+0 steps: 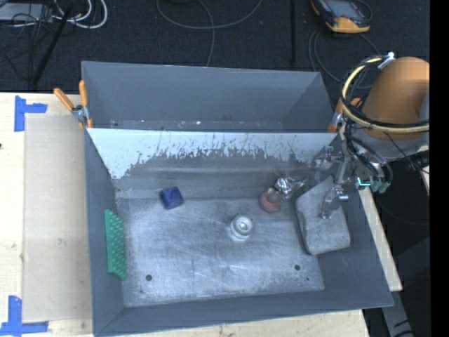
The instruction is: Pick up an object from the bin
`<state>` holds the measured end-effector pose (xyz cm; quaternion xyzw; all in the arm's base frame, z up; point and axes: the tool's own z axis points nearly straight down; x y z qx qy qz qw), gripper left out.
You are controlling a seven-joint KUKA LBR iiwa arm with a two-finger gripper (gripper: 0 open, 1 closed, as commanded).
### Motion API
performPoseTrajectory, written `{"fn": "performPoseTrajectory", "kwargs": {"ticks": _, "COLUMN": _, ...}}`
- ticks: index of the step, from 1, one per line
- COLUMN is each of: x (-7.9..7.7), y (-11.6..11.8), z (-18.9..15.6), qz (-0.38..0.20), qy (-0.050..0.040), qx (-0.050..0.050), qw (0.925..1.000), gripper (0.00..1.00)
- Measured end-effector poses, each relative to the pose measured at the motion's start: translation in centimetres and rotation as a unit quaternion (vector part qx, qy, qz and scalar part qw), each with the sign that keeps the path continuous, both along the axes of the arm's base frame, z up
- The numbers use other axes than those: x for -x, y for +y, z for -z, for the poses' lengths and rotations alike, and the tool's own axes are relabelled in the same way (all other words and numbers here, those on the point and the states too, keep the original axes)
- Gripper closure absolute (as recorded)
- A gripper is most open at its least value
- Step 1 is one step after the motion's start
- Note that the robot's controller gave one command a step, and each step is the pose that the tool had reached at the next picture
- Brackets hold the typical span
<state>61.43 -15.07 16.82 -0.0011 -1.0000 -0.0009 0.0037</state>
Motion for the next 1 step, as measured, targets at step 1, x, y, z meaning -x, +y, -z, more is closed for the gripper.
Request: {"fn": "performPoseTrajectory", "kwargs": {"ticks": 1, "x": -1.38, "y": 3.70, "z": 9.22, "qz": -0.097, "qy": -0.0118, "qx": 0.001, "qw": 0.9952, "gripper": 0.00}}
